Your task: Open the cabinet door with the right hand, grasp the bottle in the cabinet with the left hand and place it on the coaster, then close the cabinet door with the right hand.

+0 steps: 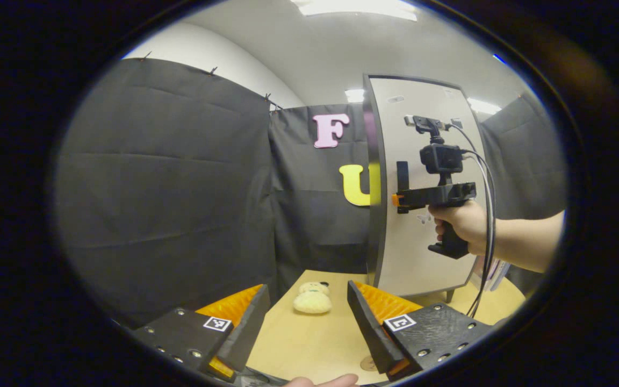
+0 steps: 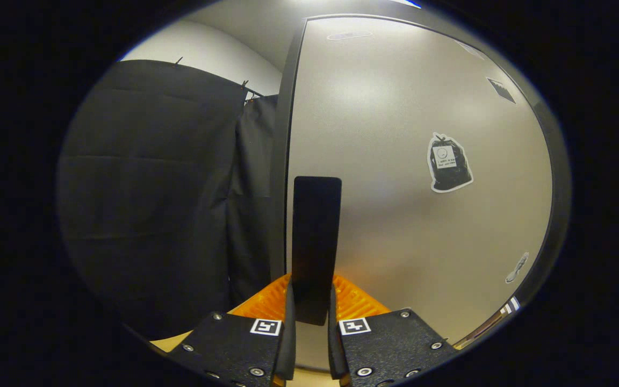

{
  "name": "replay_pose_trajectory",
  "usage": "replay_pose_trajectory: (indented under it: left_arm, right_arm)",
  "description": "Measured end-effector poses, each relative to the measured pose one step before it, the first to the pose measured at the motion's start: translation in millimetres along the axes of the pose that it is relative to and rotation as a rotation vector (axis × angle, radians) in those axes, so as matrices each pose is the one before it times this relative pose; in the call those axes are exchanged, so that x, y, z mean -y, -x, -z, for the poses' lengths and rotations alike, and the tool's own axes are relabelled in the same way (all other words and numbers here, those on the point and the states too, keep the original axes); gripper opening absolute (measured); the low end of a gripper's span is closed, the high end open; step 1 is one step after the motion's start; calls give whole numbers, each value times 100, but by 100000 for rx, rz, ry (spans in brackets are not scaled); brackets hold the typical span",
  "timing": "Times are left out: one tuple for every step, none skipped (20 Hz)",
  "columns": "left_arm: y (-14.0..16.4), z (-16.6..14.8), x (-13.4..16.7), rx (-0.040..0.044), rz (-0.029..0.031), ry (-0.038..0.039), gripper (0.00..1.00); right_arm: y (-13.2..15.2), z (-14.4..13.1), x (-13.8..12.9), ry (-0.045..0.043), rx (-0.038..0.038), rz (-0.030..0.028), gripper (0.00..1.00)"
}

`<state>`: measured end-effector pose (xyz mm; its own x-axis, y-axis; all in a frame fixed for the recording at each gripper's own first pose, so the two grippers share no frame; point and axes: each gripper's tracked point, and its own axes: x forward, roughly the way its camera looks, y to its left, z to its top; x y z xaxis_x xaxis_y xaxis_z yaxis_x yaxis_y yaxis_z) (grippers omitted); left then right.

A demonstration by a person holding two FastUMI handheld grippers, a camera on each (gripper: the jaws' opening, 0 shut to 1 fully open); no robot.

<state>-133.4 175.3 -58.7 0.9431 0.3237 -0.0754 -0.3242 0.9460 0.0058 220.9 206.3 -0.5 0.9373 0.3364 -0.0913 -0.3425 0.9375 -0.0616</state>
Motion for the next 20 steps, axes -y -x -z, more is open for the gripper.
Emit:
replay_pose_trajectory:
  left_arm:
    - [-95,-14,139,296,217,-148,87]
    - [-92,-6,42,-86,-70,-233,85]
    - [2,20,28,-219,120,-168,85]
    - [-46,-13,79,103,255,141,85]
    - [-7,-65,-78,146,37,-16,85]
    - [-38,30,-64,36,275,-269,87]
    - [-72,30,22,-100,332,-542,85]
    - [-84,57,-6,95,100,-658,87]
    - [-172,12,-9,85,330,-266,89]
    - [108,-18,-194,-137,483,-28,88]
    - [48,-73,-54,-8,434,3,86]
    - [3,39,31,214,740,-17,86]
    - [-45,-87,-25,286,747,-120,87]
    - [-61,26,4,195,744,-280,87]
    - [-67,-52,78,222,1040,-211,87]
    - [-69,-107,122,413,1043,-246,87]
    - [-177,-151,82,307,912,-426,88]
    - [-360,-101,105,372,844,-551,88]
    - [-365,-52,154,406,782,-465,88]
    - [-629,-8,320,435,822,-301,88]
  right_arm:
    - [67,98,-50,1128,-152,-826,24]
    - [209,81,-25,479,-241,-805,23]
    - [14,-11,0,-258,252,-1241,23]
    - [181,1,-10,-674,365,-1180,23]
    - [199,73,-97,-250,315,-1146,23]
    - [692,-209,-97,229,394,-866,23]
    - [18,131,-141,723,36,-848,23]
    - [422,-34,-172,-362,158,-1049,23]
    - [296,42,-210,-715,205,-1304,23]
    - [310,-50,-132,-225,355,-1172,23]
    - [245,23,42,25,237,-898,22]
    - [298,68,-33,-314,-13,-671,23]
    - [-127,142,186,-547,-57,-642,23]
    - [108,61,151,-617,-294,-642,23]
    - [97,102,89,-507,-407,-543,23]
    - [99,57,118,-157,-484,-599,22]
    - [69,90,30,-249,-515,-800,23]
    - [230,10,21,-463,-547,-931,23]
    - [256,75,-7,-434,-535,-928,23]
    - [235,87,78,-373,-453,-892,22]
